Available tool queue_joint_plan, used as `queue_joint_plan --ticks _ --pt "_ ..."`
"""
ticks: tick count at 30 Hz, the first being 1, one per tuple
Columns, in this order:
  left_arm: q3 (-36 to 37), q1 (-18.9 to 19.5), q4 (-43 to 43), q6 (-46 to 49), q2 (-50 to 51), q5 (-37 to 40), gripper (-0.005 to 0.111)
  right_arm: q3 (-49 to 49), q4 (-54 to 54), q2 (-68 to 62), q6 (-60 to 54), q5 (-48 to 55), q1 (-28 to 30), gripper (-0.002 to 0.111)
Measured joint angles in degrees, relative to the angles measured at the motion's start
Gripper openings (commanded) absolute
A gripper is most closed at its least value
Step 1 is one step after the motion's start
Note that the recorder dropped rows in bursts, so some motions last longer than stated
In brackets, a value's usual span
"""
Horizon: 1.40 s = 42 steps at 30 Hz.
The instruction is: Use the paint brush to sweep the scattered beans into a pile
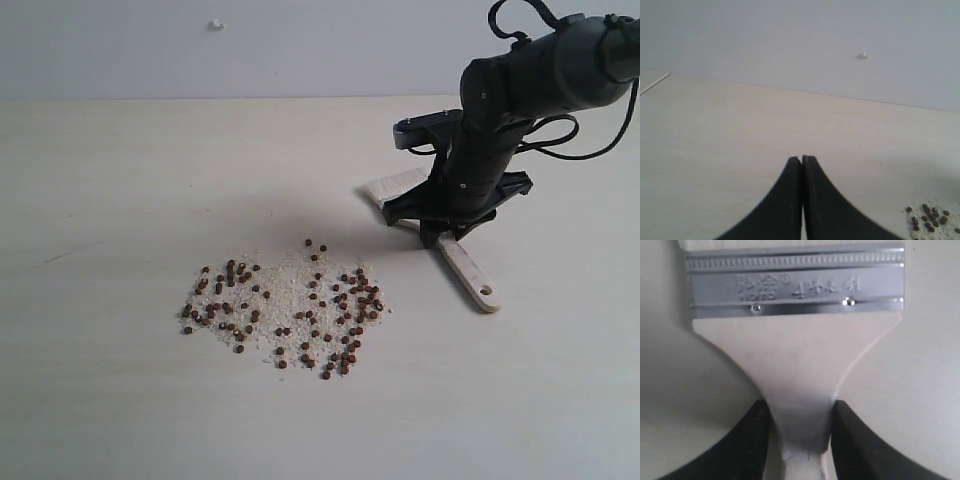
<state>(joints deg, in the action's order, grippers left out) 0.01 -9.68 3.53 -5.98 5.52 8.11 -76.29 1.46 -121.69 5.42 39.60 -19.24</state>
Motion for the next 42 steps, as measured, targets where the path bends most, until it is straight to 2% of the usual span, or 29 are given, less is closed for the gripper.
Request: queue_joint_plan --ticks 37,39,42 --pt "0.0 0.0 0.11 -0.6 0.0 0.0 0.0 0.47 -0.21 15.18 -5.42 8.4 0.0 0.0" --pt "0.12 0.0 0.11 -0.71 0.0 -1.71 0.0 0.47 -0.37 15.78 -6.18 9.72 0.0 0.0" --pt "0.12 0.0 0.11 -1.69 0.0 -10.39 0.0 0.47 -0.92 17.26 -7.65 11.72 0.0 0.0"
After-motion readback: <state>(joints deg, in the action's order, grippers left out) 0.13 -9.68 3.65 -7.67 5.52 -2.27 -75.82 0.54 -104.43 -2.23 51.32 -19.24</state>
